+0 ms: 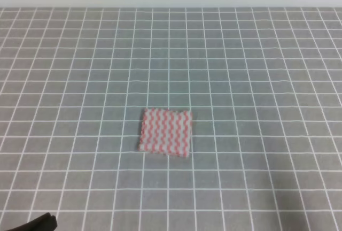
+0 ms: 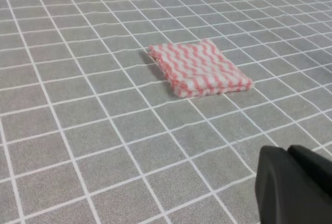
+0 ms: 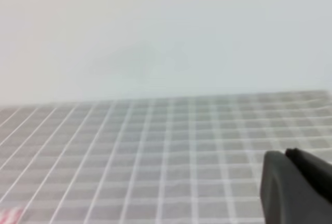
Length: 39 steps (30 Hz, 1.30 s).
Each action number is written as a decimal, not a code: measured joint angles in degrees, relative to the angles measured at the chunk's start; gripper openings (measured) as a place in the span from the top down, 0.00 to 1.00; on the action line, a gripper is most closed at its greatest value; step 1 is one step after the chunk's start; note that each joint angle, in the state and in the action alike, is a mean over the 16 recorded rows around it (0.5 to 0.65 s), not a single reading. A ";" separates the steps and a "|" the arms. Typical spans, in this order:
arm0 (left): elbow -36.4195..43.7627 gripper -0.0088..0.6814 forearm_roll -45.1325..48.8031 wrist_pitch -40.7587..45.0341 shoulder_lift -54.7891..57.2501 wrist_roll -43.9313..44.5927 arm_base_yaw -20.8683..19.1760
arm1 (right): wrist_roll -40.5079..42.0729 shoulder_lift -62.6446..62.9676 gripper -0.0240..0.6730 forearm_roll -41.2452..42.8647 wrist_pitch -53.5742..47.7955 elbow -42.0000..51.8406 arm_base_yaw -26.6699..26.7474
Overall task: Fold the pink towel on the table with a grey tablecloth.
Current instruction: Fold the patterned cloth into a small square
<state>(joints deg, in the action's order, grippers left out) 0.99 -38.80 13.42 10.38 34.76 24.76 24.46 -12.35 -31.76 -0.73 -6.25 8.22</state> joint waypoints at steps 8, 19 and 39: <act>0.13 0.99 0.03 0.00 -0.06 0.00 0.00 | -0.10 10.74 0.99 -0.53 0.09 4.78 -6.39; 0.07 0.99 0.08 -0.13 -0.06 0.00 0.00 | -0.31 13.28 0.99 -0.27 0.34 6.33 -7.12; 0.13 0.99 0.26 -0.13 -0.06 0.00 0.00 | -18.70 13.38 0.99 21.26 -14.06 6.70 -6.94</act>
<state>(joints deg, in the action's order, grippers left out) 1.13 -38.54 13.29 10.32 34.76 24.76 5.76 1.03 -10.50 -14.79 0.45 1.28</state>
